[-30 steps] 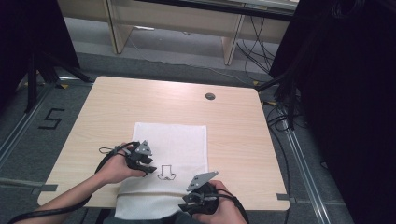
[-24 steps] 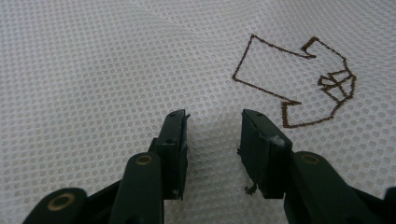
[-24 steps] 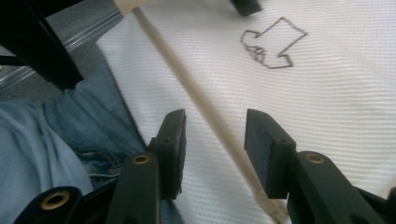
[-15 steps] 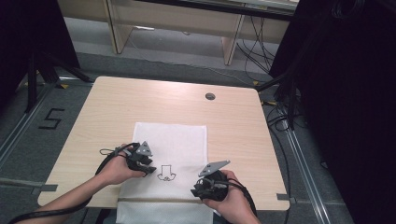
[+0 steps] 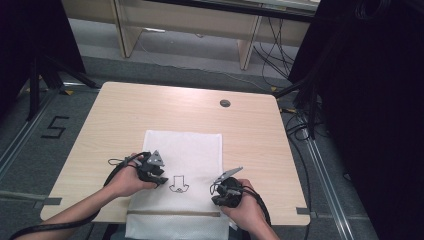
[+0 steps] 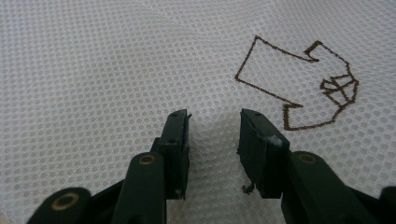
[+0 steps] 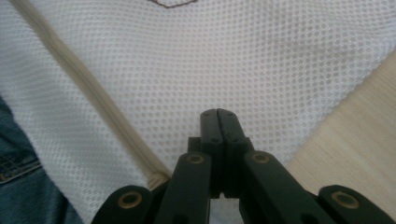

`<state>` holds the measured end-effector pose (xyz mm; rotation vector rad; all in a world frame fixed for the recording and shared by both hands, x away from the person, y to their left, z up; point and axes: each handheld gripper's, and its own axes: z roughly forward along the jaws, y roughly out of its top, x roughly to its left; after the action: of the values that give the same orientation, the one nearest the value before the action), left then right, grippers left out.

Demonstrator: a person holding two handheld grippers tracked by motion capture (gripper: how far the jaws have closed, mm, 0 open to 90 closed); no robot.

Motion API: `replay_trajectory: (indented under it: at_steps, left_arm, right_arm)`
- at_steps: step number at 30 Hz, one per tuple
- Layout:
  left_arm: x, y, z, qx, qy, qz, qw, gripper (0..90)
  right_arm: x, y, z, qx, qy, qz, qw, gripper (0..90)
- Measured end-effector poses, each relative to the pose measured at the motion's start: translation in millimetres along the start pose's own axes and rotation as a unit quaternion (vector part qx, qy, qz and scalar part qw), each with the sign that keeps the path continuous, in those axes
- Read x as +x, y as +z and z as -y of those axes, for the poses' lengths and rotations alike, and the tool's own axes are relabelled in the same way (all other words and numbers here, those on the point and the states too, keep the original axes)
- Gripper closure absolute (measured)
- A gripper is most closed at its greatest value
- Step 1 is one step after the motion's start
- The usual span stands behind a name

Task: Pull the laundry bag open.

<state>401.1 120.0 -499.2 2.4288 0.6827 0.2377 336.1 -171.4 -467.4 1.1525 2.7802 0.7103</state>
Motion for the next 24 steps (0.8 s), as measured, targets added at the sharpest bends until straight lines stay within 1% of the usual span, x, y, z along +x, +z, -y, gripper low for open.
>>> replay_trajectory:
  at_steps: [1, 3, 4, 5, 6, 7, 8, 9, 10, 11, 12, 13, 14, 15, 16, 17, 18, 19, 20, 21, 23, 24]
  left_arm:
    - [0.3, 0.1, 0.1, -0.001, 0.001, 0.001, 1.0000, 62.4]
    - [-0.5, 0.5, 0.4, -0.002, -0.010, 0.003, 0.9999, 62.4]
    - [-0.7, 1.0, 0.2, -0.004, -0.012, 0.002, 0.9999, 62.4]
    - [-1.4, 1.9, 0.1, -0.010, -0.018, 0.000, 0.9998, 62.4]
    - [0.8, 0.3, -0.6, 0.002, -0.003, 0.000, 1.0000, 62.5]
    - [1.3, 0.9, -1.0, 0.000, -0.002, 0.000, 1.0000, 62.5]
    - [0.8, 1.7, -1.1, -0.003, -0.010, 0.001, 0.9999, 62.6]
    - [3.2, 0.4, -1.9, 0.007, 0.009, 0.000, 0.9999, 62.7]
    - [3.2, 0.7, -2.2, 0.006, 0.008, 0.000, 1.0000, 62.9]
    - [1.7, 2.6, -2.3, -0.006, -0.006, -0.003, 1.0000, 63.0]
    - [4.0, 1.2, -3.0, 0.007, 0.010, -0.001, 0.9999, 63.1]
    - [2.8, 2.8, -3.5, -0.003, -0.002, -0.002, 1.0000, 63.1]
    - [2.6, 3.3, -3.9, -0.003, -0.006, -0.002, 1.0000, 63.2]
    - [3.6, 3.7, -5.0, -0.002, -0.001, -0.004, 1.0000, 63.3]
    - [4.0, 4.0, -5.5, -0.001, -0.001, -0.006, 1.0000, 63.5]
    - [3.9, 4.9, -6.2, -0.001, -0.008, -0.004, 1.0000, 63.6]
    - [3.7, 6.3, -6.5, -0.008, -0.014, -0.007, 0.9998, 63.8]
    - [6.1, 5.0, -7.5, 0.001, 0.000, -0.006, 1.0000, 63.9]
    - [6.1, 6.5, -8.0, -0.005, -0.010, -0.006, 0.9999, 63.9]
    - [7.6, 6.4, -8.7, 0.000, -0.009, -0.007, 0.9999, 63.9]
    - [10.1, 8.3, -10.6, -0.003, -0.011, -0.009, 0.9999, 63.9]
    - [11.8, 8.3, -11.7, 0.001, -0.008, -0.010, 0.9999, 63.9]
  right_arm:
    - [-0.8, 1.4, -0.5, 0.003, 0.002, 0.003, 1.0000, 90.0]
    - [-2.9, 5.0, -1.4, 0.007, 0.003, 0.003, 1.0000, 90.0]
    - [-2.2, 5.6, -1.6, 0.016, 0.013, 0.006, 0.9998, 90.0]
    - [-3.8, 8.0, -2.1, 0.014, 0.004, 0.007, 0.9999, 90.0]
    - [-5.1, 9.7, -2.5, 0.015, 0.001, 0.009, 0.9998, 90.0]
    - [-5.6, 10.4, -2.9, 0.019, -0.001, 0.010, 0.9998, 90.0]
    - [-5.7, 11.7, -3.1, 0.022, -0.001, 0.016, 0.9996, 90.0]
    - [-5.7, 12.5, -3.2, 0.022, -0.011, 0.021, 0.9995, 90.0]
    - [-5.2, 13.9, -3.1, 0.027, -0.008, 0.025, 0.9993, 90.0]
    - [-5.7, 14.7, -3.0, 0.025, -0.013, 0.022, 0.9994, 90.0]
    - [-4.7, 15.5, -2.8, 0.028, -0.005, 0.023, 0.9993, 90.0]
    - [-4.7, 16.3, -2.6, 0.031, -0.001, 0.022, 0.9993, 90.0]
    - [-6.7, 16.7, -2.7, 0.028, -0.009, 0.021, 0.9993, 90.0]
    - [-7.7, 17.3, -2.9, 0.025, -0.013, 0.021, 0.9994, 90.0]
    - [-7.8, 16.9, -3.1, 0.030, -0.004, 0.021, 0.9993, 90.0]
    - [-7.6, 16.7, -3.1, 0.031, 0.001, 0.022, 0.9993, 90.0]
    - [-7.9, 17.2, -3.5, 0.028, 0.001, 0.022, 0.9994, 90.0]
    - [-9.6, 17.3, -3.9, 0.026, -0.006, 0.021, 0.9994, 90.0]
    - [-10.1, 17.6, -4.4, 0.027, -0.003, 0.025, 0.9993, 90.0]
    - [-10.9, 17.8, -5.2, 0.027, -0.002, 0.024, 0.9994, 90.0]
    - [-13.3, 18.5, -6.7, 0.026, 0.000, 0.024, 0.9994, 90.0]
    - [-13.1, 18.0, -7.9, 0.033, 0.014, 0.026, 0.9990, 90.0]
